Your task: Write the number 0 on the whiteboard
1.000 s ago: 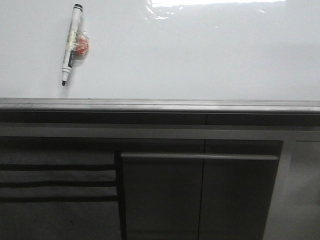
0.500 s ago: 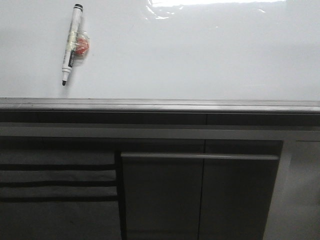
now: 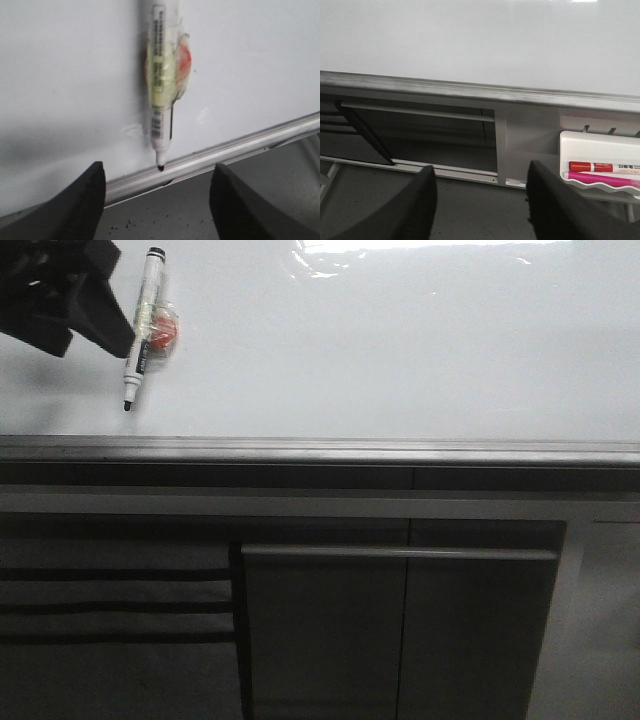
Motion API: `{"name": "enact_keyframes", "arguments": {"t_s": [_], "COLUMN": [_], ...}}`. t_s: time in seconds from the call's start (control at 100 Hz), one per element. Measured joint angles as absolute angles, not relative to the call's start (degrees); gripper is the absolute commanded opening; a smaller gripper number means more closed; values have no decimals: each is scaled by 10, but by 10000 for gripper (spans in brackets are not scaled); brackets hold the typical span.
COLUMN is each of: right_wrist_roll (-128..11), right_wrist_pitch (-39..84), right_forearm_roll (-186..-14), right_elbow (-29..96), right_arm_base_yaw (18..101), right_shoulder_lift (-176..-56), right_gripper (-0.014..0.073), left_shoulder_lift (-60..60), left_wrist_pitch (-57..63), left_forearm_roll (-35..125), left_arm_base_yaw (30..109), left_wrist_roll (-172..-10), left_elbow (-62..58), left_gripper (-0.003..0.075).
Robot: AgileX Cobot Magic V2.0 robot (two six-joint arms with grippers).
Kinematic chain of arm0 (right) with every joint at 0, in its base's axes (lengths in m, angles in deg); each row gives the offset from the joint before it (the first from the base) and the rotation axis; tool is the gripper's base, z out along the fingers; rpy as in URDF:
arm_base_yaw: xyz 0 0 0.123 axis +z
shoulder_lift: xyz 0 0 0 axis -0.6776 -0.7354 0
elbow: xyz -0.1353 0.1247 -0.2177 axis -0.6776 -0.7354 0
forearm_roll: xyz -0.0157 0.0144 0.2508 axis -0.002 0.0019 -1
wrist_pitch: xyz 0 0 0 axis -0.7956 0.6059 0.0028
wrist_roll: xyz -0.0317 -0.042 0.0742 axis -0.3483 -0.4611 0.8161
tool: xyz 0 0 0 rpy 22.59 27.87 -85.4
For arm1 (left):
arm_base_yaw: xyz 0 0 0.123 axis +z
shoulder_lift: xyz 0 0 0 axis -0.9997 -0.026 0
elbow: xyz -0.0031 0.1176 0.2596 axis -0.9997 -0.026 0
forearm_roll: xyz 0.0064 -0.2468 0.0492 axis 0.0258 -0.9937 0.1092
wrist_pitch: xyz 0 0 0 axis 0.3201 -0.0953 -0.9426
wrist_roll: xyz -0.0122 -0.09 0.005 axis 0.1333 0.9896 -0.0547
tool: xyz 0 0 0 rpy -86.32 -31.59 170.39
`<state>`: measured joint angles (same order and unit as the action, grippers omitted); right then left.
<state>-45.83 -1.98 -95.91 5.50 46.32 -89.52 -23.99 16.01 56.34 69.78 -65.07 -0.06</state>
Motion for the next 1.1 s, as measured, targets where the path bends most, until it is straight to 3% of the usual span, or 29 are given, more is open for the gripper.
{"name": "enact_keyframes", "arguments": {"t_s": [0.35,0.64,0.94,1.1], "right_wrist_roll": [-458,-458,-458,-458], "right_wrist_pitch": [-20,-20,-20,-20], "right_forearm_roll": [-959,-959,-959,-959], "right_elbow": [55,55,55,55], "right_arm_base_yaw": [463,463,463,463], "right_shoulder_lift": [-895,-895,-895,-895], "right_gripper": [363,363,363,363], "left_shoulder_lift": [-321,-341,-358,-361], "left_wrist_pitch": [155,157,190,195], "left_forearm_roll": [566,573,577,579], "left_arm_base_yaw": [694,693,693,693], "left_wrist_roll": [-652,-653,-653,-653], "left_elbow": [67,86,92,93], "left_gripper": [405,300,289,174]}}
